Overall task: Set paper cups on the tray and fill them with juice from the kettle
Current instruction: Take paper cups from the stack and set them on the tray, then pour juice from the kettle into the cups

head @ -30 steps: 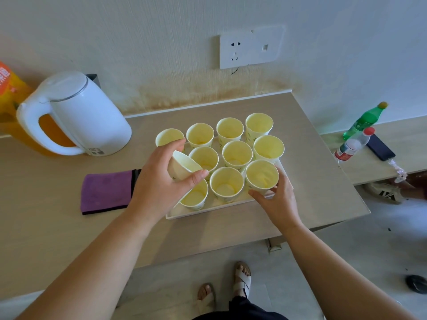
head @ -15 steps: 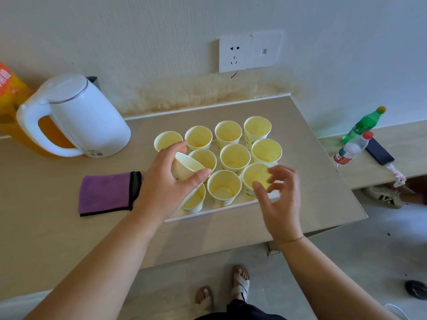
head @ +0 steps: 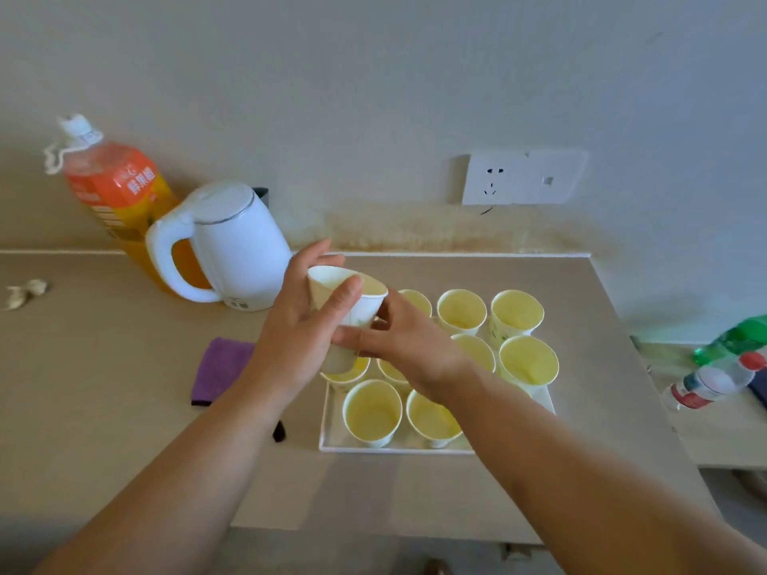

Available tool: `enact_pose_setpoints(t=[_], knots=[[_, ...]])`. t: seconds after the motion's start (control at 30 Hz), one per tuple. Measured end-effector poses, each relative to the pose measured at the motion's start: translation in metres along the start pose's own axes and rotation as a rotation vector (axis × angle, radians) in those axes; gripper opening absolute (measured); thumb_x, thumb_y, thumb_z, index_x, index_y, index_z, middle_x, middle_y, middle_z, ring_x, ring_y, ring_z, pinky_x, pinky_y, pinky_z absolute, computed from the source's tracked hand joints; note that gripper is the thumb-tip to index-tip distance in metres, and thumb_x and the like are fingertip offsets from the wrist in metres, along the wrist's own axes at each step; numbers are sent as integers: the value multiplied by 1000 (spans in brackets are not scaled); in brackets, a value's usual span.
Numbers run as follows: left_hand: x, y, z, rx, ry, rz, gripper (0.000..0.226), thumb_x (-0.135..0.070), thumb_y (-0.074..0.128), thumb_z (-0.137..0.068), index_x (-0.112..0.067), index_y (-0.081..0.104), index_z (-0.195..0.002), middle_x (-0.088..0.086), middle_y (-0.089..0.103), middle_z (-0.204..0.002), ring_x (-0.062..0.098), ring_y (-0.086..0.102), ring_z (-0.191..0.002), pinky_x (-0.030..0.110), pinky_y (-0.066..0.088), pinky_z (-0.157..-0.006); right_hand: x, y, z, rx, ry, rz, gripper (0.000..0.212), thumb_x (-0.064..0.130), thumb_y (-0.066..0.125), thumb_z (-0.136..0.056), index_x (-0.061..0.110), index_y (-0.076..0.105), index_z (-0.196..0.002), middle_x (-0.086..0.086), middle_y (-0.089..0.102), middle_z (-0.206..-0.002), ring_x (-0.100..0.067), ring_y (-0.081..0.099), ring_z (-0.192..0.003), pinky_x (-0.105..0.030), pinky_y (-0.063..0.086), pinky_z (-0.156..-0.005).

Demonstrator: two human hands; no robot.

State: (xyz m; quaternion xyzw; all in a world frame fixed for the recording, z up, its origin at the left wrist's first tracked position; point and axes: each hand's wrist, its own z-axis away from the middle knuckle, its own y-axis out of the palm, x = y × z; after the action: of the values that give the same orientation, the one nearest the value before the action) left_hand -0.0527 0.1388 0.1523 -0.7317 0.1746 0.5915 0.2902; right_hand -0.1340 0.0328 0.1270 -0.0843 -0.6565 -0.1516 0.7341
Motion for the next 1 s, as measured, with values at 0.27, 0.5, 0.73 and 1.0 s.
enact_pose_setpoints(t=[0.27, 0.5, 0.73, 1.0], knots=[[41, -49, -52, 49, -264, -234, 54, -58, 48, -91, -32, 42, -138, -10, 43, -140, 9, 42, -129, 30, 36, -105, 6, -21, -84, -104, 40, 164, 66, 19, 86, -67, 16, 50, -122, -1, 65, -110, -13, 63, -101, -29, 54, -83], [127, -83, -109, 357, -417, -728, 53, -40, 53, -94, -19, 42, -142, 3, 34, -150, 19, 32, -139, 33, 28, -110, -15, -41, -186, -305, 87, 434, 77, 12, 84, -67, 12, 40, -131, -1, 53, -116, -19, 52, -107, -33, 46, -88], [188, -89, -125, 443, -389, -774, 48, -36, 57, -93, -17, 49, -136, 2, 44, -142, 20, 39, -133, 32, 32, -109, -54, -18, -254, -331, 194, 554, 78, 12, 82, -69, 15, 37, -132, 1, 47, -111, -19, 48, -102, -24, 41, -64], [196, -91, -126, 578, -245, -1003, 59, -48, 53, -91, -29, 37, -145, -6, 24, -151, 21, 20, -140, 35, 27, -112, -76, -8, -276, -371, 228, 693, 74, 16, 80, -70, 16, 37, -131, 2, 48, -107, -17, 48, -95, -29, 38, -73]])
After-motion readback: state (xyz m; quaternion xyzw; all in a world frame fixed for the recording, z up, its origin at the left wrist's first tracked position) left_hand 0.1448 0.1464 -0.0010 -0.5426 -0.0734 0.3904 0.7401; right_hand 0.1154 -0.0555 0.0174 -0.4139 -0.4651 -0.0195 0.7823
